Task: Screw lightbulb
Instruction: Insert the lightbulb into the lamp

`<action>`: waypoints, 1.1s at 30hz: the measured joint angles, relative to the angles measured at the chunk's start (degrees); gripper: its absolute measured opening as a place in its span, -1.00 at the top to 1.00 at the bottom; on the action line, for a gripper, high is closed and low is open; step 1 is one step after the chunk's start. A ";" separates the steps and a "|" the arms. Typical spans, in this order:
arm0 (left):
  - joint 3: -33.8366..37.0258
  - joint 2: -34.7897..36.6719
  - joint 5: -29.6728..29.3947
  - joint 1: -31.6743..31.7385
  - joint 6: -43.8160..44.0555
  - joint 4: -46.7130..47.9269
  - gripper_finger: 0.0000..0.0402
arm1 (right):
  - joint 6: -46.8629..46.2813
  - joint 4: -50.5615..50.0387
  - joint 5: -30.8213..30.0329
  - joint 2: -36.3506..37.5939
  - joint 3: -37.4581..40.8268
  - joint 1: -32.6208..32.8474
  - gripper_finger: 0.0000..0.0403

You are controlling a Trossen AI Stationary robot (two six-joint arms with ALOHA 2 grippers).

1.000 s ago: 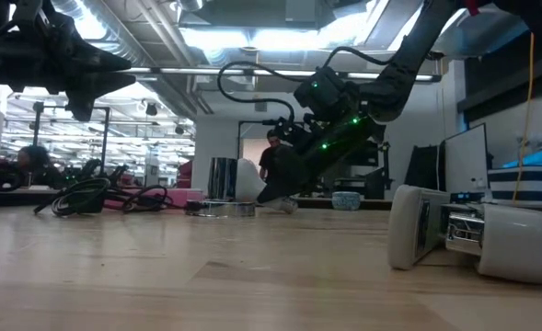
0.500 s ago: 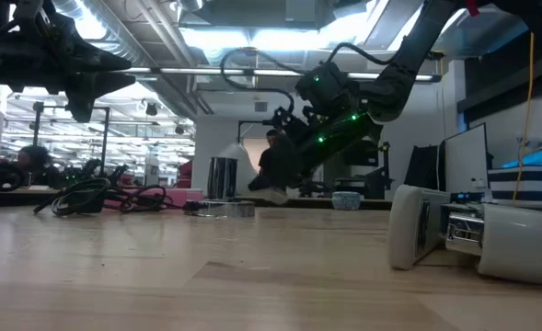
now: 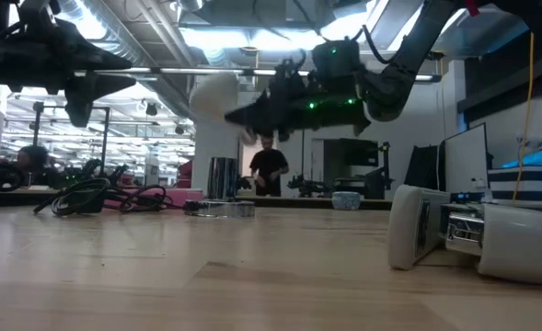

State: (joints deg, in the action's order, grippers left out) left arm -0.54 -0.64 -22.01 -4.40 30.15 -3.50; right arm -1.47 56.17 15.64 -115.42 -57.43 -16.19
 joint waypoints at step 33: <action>-10.11 -60.64 -2.33 -3.02 -26.08 -50.49 0.39 | -2.76 1.56 20.54 0.09 -9.09 1.64 0.17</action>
State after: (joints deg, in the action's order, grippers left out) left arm -10.64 -61.29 -24.35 -7.42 4.08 -53.99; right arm -4.23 57.74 36.17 -115.33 -66.52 -14.55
